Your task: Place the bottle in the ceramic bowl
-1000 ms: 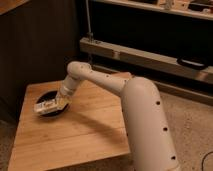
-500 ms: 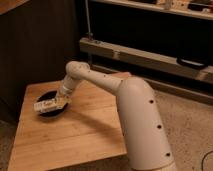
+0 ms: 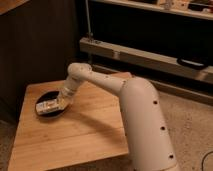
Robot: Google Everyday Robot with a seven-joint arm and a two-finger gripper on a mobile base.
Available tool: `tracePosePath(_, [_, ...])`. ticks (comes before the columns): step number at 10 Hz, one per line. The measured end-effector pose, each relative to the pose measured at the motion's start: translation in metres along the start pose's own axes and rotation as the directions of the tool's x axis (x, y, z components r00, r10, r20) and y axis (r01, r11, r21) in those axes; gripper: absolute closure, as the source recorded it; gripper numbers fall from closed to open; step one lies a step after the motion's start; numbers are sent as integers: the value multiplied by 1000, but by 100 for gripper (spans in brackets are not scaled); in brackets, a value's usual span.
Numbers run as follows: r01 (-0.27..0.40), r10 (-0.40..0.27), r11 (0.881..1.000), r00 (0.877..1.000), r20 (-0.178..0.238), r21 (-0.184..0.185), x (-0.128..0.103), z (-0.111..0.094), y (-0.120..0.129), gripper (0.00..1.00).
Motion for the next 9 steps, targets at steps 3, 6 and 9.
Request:
tracePosePath(3, [7,-6,1000,1000,-5,16,-4,-1,0,45])
tracePosePath(6, [0,0,1000,1000,-10,24,-6,1,1,21])
tracePosePath(9, [-10,11,999,1000,-13,31,-6,2,1,20])
